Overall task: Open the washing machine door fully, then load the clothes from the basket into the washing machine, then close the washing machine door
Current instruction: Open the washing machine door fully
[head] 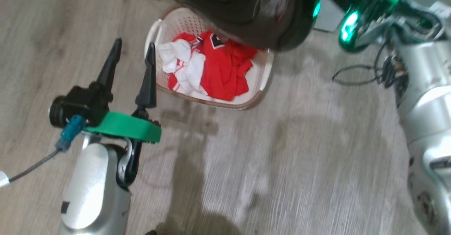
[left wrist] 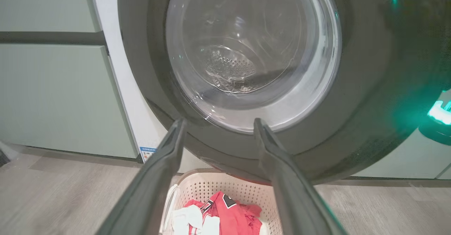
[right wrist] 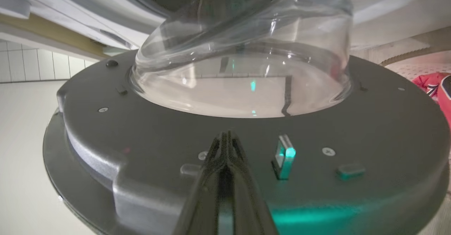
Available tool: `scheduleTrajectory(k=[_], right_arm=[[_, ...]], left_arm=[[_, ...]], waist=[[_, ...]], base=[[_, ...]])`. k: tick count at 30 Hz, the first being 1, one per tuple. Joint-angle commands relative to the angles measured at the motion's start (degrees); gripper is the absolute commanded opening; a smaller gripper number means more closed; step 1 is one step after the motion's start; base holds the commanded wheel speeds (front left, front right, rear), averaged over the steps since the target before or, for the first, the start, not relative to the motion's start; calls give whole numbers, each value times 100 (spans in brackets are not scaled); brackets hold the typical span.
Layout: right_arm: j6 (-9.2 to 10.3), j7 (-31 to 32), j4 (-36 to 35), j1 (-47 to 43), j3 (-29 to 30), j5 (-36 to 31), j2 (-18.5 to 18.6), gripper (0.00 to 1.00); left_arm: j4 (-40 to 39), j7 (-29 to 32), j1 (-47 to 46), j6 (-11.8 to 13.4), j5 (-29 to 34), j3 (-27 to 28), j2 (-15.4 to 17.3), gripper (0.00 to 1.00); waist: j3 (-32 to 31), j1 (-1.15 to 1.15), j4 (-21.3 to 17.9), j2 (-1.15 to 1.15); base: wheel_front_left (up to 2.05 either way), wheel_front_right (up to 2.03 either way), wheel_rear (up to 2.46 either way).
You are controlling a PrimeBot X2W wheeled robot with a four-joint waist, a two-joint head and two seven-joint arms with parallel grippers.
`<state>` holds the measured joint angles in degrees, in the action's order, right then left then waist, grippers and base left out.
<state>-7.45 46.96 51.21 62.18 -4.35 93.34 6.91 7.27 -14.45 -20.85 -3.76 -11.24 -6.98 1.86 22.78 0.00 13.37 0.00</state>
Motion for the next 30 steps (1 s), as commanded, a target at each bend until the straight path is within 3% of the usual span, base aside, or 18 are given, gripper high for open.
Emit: scheduleTrajectory(k=[1, 14, 30], right_arm=[[-3, 76, -260, -15, -102, 27, -218, 0], [-3, 440, -1034, -1222, -508, 191, -329, 0], [-3, 278, -1337, -1939, -1035, 379, -382, 0]], left_arm=[[-159, -55, 24, 41, -56, 168, 102, 100], [-53, -55, 535, 275, -243, 99, 102, 100], [77, -55, 816, 449, -457, -100, 102, 100]], waist=[[-116, 0, 110, 0], [-705, 0, 846, 0], [-1047, 0, 1650, 0]], base=[[0, 0, 0], [0, 0, 0], [0, 0, 0]])
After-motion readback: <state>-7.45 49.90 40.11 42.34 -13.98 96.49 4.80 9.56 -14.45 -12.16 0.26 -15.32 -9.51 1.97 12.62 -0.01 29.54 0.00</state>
